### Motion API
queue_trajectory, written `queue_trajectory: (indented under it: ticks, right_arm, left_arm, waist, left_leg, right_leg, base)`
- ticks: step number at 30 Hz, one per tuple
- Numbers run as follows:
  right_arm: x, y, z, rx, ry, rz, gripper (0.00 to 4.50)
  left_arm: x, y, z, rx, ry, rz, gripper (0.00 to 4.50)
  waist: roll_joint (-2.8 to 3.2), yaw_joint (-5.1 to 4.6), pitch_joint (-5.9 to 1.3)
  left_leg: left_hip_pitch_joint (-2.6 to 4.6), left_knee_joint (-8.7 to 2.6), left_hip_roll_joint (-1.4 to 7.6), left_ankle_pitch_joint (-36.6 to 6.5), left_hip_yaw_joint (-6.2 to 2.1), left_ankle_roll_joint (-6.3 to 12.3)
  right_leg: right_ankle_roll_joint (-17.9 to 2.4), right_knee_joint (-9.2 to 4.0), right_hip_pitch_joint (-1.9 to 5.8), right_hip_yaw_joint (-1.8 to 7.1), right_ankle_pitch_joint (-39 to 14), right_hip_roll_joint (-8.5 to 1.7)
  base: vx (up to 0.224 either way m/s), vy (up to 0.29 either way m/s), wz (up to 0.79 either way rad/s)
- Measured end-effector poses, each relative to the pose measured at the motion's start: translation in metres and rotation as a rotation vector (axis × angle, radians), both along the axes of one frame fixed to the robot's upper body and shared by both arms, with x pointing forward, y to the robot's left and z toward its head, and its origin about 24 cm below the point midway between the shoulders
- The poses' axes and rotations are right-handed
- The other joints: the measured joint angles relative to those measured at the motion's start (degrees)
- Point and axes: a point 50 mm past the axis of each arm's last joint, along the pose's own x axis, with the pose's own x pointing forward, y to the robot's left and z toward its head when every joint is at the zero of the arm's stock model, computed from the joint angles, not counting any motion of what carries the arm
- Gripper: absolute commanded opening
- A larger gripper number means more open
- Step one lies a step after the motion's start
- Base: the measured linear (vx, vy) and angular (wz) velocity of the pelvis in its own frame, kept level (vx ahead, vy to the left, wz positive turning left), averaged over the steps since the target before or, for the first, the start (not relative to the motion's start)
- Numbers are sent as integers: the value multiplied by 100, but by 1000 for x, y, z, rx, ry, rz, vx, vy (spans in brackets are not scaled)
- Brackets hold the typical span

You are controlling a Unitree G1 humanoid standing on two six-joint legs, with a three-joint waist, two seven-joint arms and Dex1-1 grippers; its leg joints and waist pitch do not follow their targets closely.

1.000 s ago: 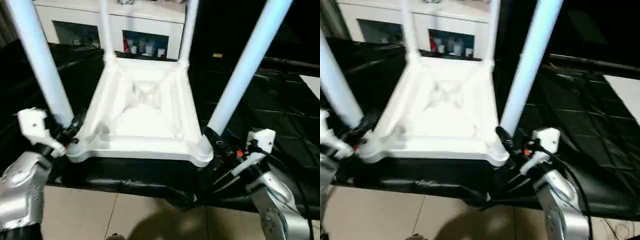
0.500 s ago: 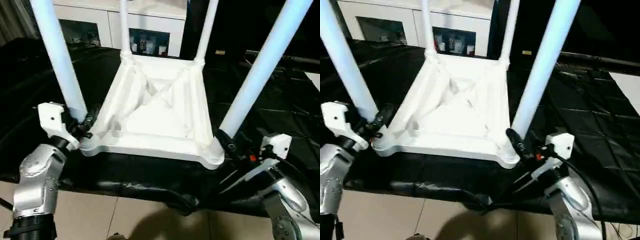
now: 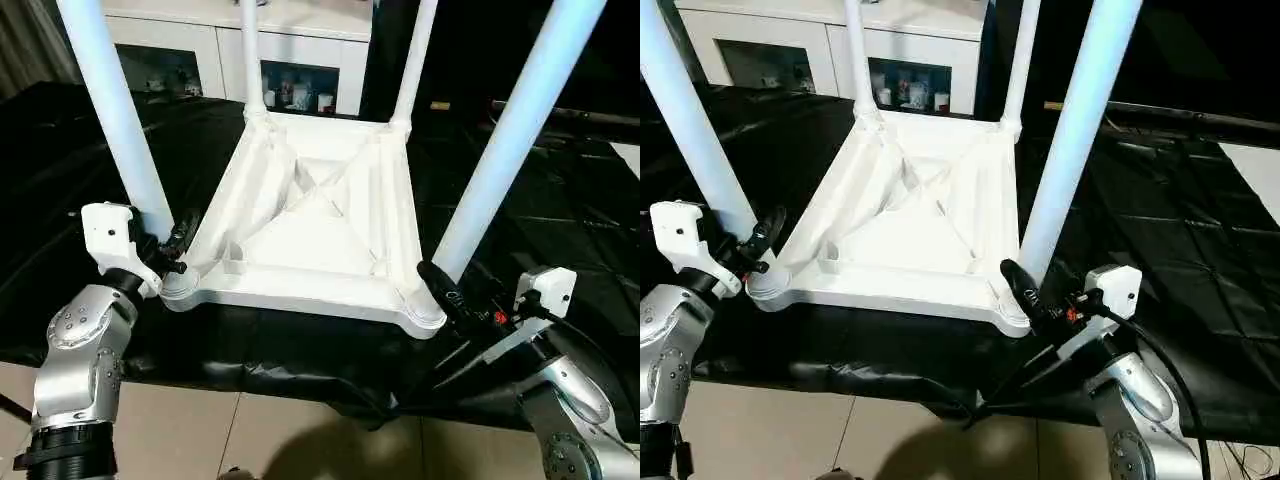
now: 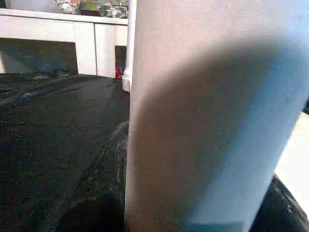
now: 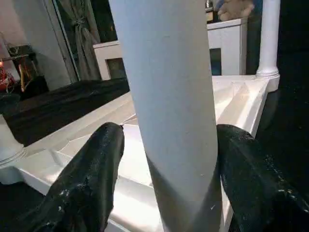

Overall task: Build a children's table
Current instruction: Flip table

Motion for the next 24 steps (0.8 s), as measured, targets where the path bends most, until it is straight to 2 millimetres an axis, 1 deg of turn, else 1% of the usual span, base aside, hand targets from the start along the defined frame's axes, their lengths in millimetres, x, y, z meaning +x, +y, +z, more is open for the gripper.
queue_trajectory:
  ticks: [3,6,7,9,10,12,15,17,19,21,24]
  right_arm:
    - [1,0,0,5,4,6,305]
    - [1,0,1,5,4,8,305]
    - [1,0,1,3,3,8,323]
    - [3,0,1,-3,2,7,342]
    - [5,1,1,-4,-1,6,345]
    - [6,2,1,1,-1,8,367]
    - [6,4,0,7,-4,13,390]
    - [6,5,0,9,-4,17,409]
    - [6,6,-1,4,-2,9,426]
    - [7,6,-2,2,5,-16,430]
    - [6,6,-2,4,7,-37,430]
  left_arm:
    - [0,-1,0,-6,-4,0,202]
    - [0,1,2,0,28,-15,202]
    - [0,0,2,-3,32,-21,272]
    - [0,-1,2,-26,29,-30,272]
    - [0,-2,2,-31,27,-33,281]
    - [0,-2,2,-32,26,-33,314]
    - [-1,-3,2,-35,25,-52,330]
    - [-5,-3,1,-32,23,-59,359]
    - [-6,-3,1,-33,24,-60,366]
    - [-7,-2,0,-32,31,-58,391]
    - [-13,2,-7,-22,64,-47,391]
  waist:
    - [0,2,0]
    - [5,2,0]
    - [10,0,0]
    - [10,-2,0]
    - [6,-9,-1]
    - [7,-9,-1]
    - [8,-12,0]
    - [9,-25,0]
    - [10,-24,0]
    - [13,-29,2]
    - [23,-63,5]
  left_leg:
    - [-2,0,0,0,0,0]
    - [-1,0,0,0,0,0]
    - [-1,0,0,0,1,0]
    - [-2,0,0,0,1,0]
    - [-2,1,0,0,1,0]
    - [-2,1,0,0,1,0]
    - [-3,1,0,0,1,0]
    - [-3,1,0,0,1,0]
    - [-3,0,1,0,2,0]
    - [-3,0,1,0,4,0]
    - [-2,0,1,0,5,0]
  right_leg:
    - [0,0,0,0,0,0]
    - [0,1,0,0,0,0]
    - [0,1,0,1,0,0]
    - [1,0,0,2,0,-1]
    - [0,0,-1,0,0,0]
    - [0,0,-1,0,0,0]
    - [1,0,-1,1,-1,0]
    - [2,-2,-1,2,-1,0]
    - [0,-2,-2,2,-1,0]
    - [-1,-2,-2,3,-2,0]
    - [-2,-2,-3,4,-4,0]
  base:
    - [0,0,0]
    - [0,0,0]
    - [0,0,0]
    - [0,0,0]
    - [0,0,0]
    - [0,0,0]
    - [0,0,0]
    - [0,0,0]
    - [0,0,0]
    - [0,0,0]
    - [0,0,0]
